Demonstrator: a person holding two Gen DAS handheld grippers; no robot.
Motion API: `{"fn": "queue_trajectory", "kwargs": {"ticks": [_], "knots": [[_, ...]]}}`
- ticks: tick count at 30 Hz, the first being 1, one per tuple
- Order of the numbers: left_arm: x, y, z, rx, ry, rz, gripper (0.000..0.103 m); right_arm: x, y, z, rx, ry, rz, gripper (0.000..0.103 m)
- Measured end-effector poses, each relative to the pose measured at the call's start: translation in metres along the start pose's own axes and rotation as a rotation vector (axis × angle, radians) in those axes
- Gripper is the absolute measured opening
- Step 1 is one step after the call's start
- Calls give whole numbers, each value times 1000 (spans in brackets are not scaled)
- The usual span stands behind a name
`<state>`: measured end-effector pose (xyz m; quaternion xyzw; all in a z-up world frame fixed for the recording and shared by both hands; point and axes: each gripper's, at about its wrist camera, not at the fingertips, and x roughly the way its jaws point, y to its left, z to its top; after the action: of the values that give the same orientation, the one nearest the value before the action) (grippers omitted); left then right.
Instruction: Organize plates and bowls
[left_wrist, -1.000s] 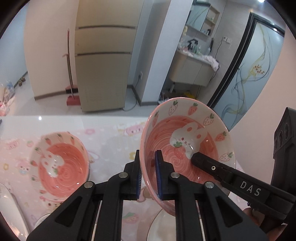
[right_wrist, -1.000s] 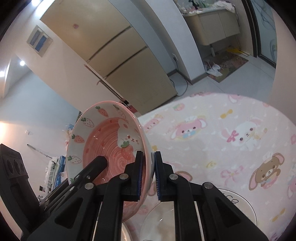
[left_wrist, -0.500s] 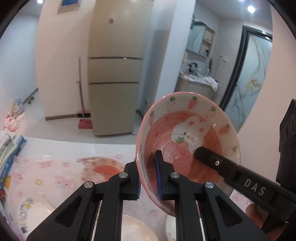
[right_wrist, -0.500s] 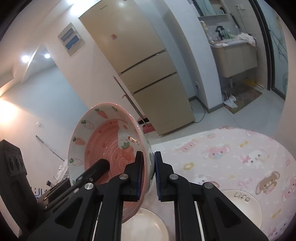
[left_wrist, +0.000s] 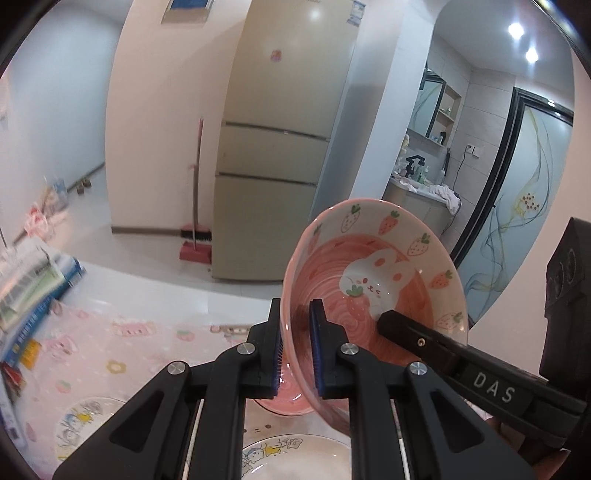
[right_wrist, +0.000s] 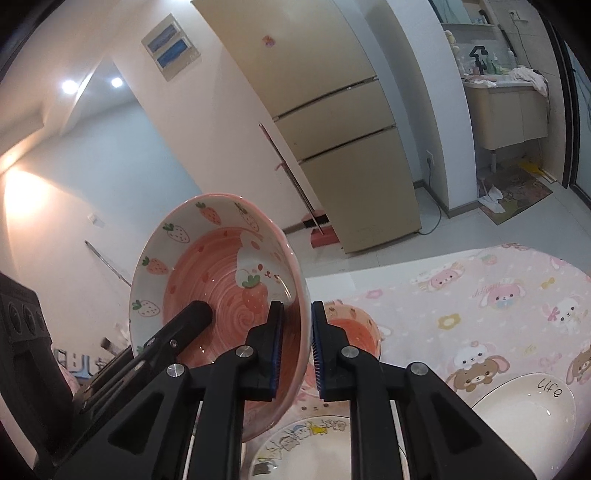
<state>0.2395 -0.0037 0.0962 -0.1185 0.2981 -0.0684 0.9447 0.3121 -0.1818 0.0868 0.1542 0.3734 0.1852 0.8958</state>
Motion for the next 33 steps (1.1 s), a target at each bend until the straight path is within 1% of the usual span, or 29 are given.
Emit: {"fn": "queue_trajectory", "kwargs": {"ticks": [2, 4, 7, 8, 11, 14, 16, 18, 20, 23, 27, 31, 33], "knots": [[16, 8, -5, -18, 37, -17, 11, 16, -7, -7, -1, 31, -14, 16], [30, 13, -9, -26, 66, -11, 11, 31, -15, -11, 8, 58, -28, 16], [49, 9, -17, 2, 86, 31, 11, 53, -22, -16, 1, 87, -52, 16], [55, 8, -21, 12, 90, 43, 11, 60, -26, -18, 1, 102, -53, 19], [72, 11, -31, 33, 113, 70, 11, 84, -36, -25, 15, 169, -45, 19], [88, 19, -41, 32, 151, 75, 11, 102, -46, -31, 18, 206, -52, 19], [95, 22, -46, 22, 170, 71, 11, 109, -48, -36, 3, 211, -71, 19], [99, 23, -49, 35, 180, 90, 11, 112, -45, -38, -17, 204, -89, 19], [101, 21, -51, 53, 177, 109, 11, 112, -41, -39, -62, 178, -118, 19], [101, 21, -52, 57, 168, 114, 12, 109, -31, -42, -136, 141, -152, 19], [105, 22, -54, 62, 177, 126, 12, 113, -29, -42, -157, 156, -157, 19], [108, 21, -56, 74, 192, 130, 12, 114, -27, -42, -191, 157, -198, 19], [110, 20, -58, 84, 194, 133, 11, 116, -27, -42, -189, 167, -202, 19]]}}
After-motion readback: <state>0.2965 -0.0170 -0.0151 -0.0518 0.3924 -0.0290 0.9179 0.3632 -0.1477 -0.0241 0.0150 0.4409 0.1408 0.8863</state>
